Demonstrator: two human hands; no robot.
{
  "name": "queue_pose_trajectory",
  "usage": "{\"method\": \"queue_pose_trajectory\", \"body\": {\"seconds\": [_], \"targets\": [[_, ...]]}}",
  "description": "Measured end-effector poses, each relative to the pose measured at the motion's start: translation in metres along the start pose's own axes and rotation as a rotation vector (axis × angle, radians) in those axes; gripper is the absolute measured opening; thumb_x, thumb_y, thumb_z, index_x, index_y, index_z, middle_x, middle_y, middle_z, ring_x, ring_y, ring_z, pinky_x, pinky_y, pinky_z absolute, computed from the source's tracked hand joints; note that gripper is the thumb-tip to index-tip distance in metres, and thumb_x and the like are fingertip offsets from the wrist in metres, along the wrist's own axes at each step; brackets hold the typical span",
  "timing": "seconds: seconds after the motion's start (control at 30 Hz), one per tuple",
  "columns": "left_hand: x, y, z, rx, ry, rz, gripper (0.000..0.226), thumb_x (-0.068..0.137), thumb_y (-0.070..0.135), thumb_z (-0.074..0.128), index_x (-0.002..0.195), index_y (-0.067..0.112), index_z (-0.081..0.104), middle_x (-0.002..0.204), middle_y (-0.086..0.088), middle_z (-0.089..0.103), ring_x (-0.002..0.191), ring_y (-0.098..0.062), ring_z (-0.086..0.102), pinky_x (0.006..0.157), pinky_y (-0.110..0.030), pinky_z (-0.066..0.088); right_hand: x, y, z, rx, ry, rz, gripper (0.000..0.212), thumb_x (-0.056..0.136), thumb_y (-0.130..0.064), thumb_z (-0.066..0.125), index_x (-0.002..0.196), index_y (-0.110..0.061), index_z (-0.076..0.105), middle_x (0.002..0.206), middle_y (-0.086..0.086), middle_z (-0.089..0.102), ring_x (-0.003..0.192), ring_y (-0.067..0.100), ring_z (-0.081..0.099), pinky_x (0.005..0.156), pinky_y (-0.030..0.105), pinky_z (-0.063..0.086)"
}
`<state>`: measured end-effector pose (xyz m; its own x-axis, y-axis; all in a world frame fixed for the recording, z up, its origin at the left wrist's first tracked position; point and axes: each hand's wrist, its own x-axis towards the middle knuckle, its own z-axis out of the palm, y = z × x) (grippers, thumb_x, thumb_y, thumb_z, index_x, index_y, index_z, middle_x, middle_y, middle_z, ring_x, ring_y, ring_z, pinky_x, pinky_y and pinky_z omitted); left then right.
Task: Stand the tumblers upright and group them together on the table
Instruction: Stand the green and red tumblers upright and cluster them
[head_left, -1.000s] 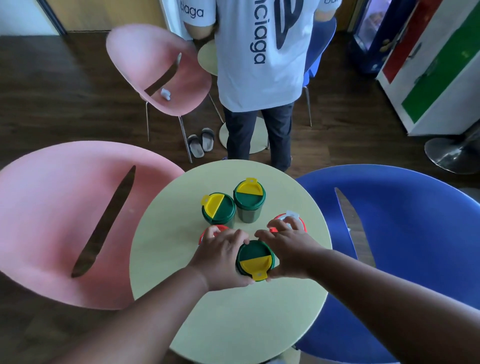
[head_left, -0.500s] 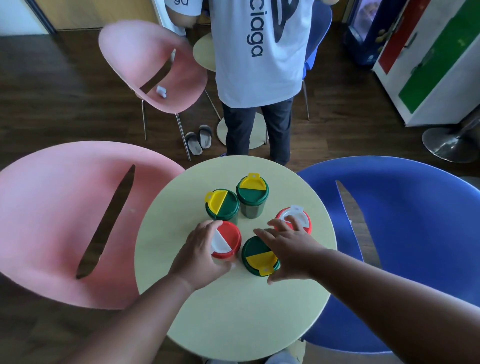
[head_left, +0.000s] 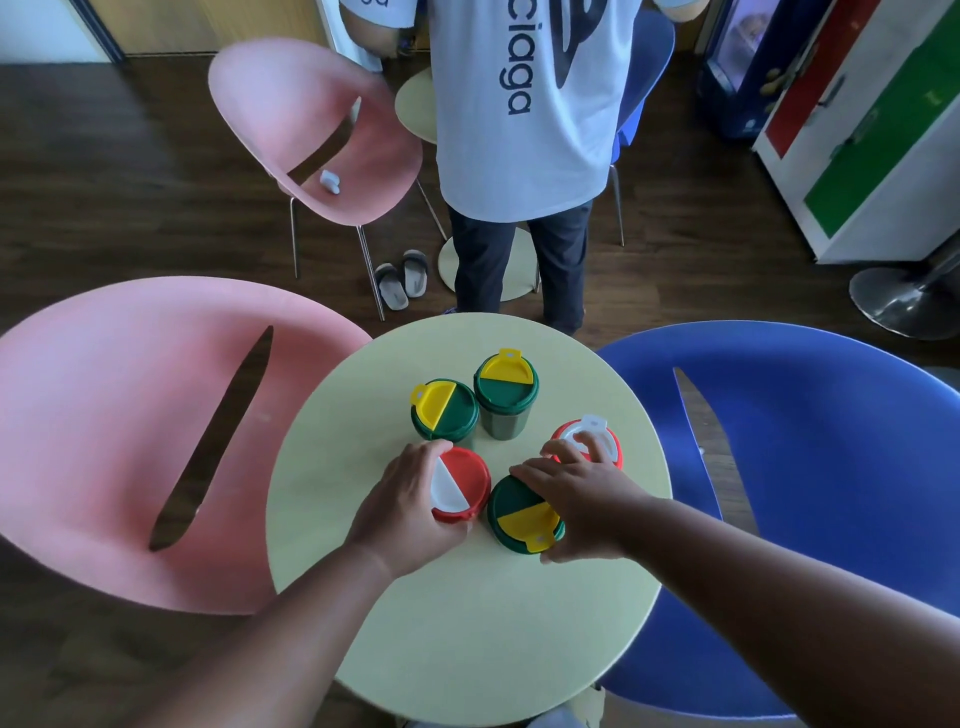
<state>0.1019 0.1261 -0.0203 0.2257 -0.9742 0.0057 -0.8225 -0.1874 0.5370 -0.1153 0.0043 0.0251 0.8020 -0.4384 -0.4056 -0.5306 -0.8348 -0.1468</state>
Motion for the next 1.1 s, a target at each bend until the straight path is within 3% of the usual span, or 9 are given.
{"method": "queue_pose_trajectory", "body": {"seconds": [0.1, 0.17, 0.3, 0.43, 0.53, 0.63, 0.83, 0.93, 1.1], "targets": [[0.001, 0.002, -0.003, 0.053, -0.012, 0.002, 0.09, 0.063, 0.057, 0.076, 0.14, 0.027, 0.041, 0.133, 0.007, 0.05, 0.122, -0.016, 0.051, 0.09, -0.034, 0.052, -0.003, 0.001, -0.001, -0.001, -0.006, -0.022, 0.108, 0.073, -0.071, 0.069, 0.159, -0.03, 0.019, 0.163, -0.009, 0.031, 0.152, 0.024, 0.013, 0.12, 0.055, 0.003], [0.003, 0.003, -0.005, 0.091, -0.02, 0.005, 0.091, 0.063, 0.065, 0.072, 0.141, 0.028, 0.041, 0.137, 0.006, 0.049, 0.124, -0.016, 0.049, 0.094, -0.037, 0.05, -0.008, 0.005, -0.005, 0.092, 0.027, -0.011, 0.101, 0.077, -0.073, 0.064, 0.159, -0.03, 0.022, 0.163, -0.009, 0.031, 0.153, 0.02, 0.013, 0.122, 0.049, 0.005], [0.007, 0.009, -0.006, 0.186, 0.035, 0.076, 0.083, 0.066, 0.069, 0.065, 0.135, 0.026, 0.047, 0.136, 0.003, 0.051, 0.124, -0.02, 0.05, 0.094, -0.041, 0.046, -0.006, 0.03, -0.013, 0.228, 0.195, 0.107, 0.057, 0.101, -0.043, 0.051, 0.154, -0.03, 0.037, 0.159, -0.004, 0.038, 0.15, 0.02, 0.024, 0.122, 0.04, 0.02], [0.019, 0.029, -0.002, 0.225, 0.102, 0.21, 0.065, 0.072, 0.064, 0.063, 0.123, 0.025, 0.058, 0.123, 0.005, 0.061, 0.113, -0.019, 0.057, 0.086, -0.039, 0.046, 0.008, 0.057, -0.014, 0.241, 0.059, 0.213, 0.056, 0.101, -0.034, 0.053, 0.154, -0.035, 0.035, 0.163, -0.001, 0.03, 0.151, 0.027, 0.023, 0.119, 0.048, 0.029], [0.031, 0.045, 0.003, 0.206, 0.019, 0.266, 0.055, 0.076, 0.064, 0.061, 0.117, 0.027, 0.065, 0.116, 0.012, 0.066, 0.109, -0.015, 0.059, 0.089, -0.038, 0.044, 0.015, 0.065, -0.015, 0.368, 0.027, 0.227, 0.05, 0.1, -0.03, 0.055, 0.149, -0.036, 0.044, 0.152, 0.002, 0.043, 0.134, 0.028, 0.046, 0.102, 0.043, 0.049], [0.04, 0.057, 0.008, 0.217, -0.095, 0.262, 0.049, 0.073, 0.066, 0.058, 0.108, 0.032, 0.067, 0.107, 0.017, 0.068, 0.104, -0.012, 0.059, 0.09, -0.036, 0.038, 0.019, 0.067, -0.014, 0.44, 0.062, 0.305, 0.044, 0.099, -0.036, 0.058, 0.142, -0.032, 0.05, 0.137, 0.004, 0.054, 0.115, 0.026, 0.058, 0.088, 0.039, 0.056], [0.04, 0.06, 0.017, 0.208, -0.177, 0.215, 0.046, 0.071, 0.064, 0.058, 0.106, 0.035, 0.068, 0.108, 0.021, 0.068, 0.108, -0.005, 0.056, 0.096, -0.037, 0.033, 0.023, 0.063, -0.002, 0.541, 0.106, 0.514, 0.047, 0.092, -0.052, 0.063, 0.123, -0.018, 0.051, 0.103, 0.003, 0.056, 0.088, 0.024, 0.06, 0.068, 0.037, 0.054], [0.042, 0.06, 0.016, 0.195, -0.193, 0.202, 0.048, 0.07, 0.064, 0.057, 0.107, 0.036, 0.068, 0.11, 0.023, 0.067, 0.109, -0.004, 0.055, 0.097, -0.037, 0.032, 0.023, 0.061, 0.003, 0.598, 0.113, 0.569, 0.047, 0.091, -0.054, 0.064, 0.118, -0.017, 0.05, 0.098, 0.003, 0.056, 0.082, 0.023, 0.061, 0.069, 0.04, 0.058], [0.043, 0.061, 0.012, 0.171, -0.224, 0.179, 0.048, 0.069, 0.063, 0.058, 0.108, 0.037, 0.068, 0.109, 0.023, 0.067, 0.108, -0.005, 0.056, 0.097, -0.037, 0.032, 0.022, 0.06, 0.003, 0.635, 0.116, 0.61, 0.053, 0.089, -0.059, 0.064, 0.117, -0.017, 0.047, 0.092, 0.001, 0.055, 0.074, 0.016, 0.057, 0.06, 0.032, 0.053]]}}
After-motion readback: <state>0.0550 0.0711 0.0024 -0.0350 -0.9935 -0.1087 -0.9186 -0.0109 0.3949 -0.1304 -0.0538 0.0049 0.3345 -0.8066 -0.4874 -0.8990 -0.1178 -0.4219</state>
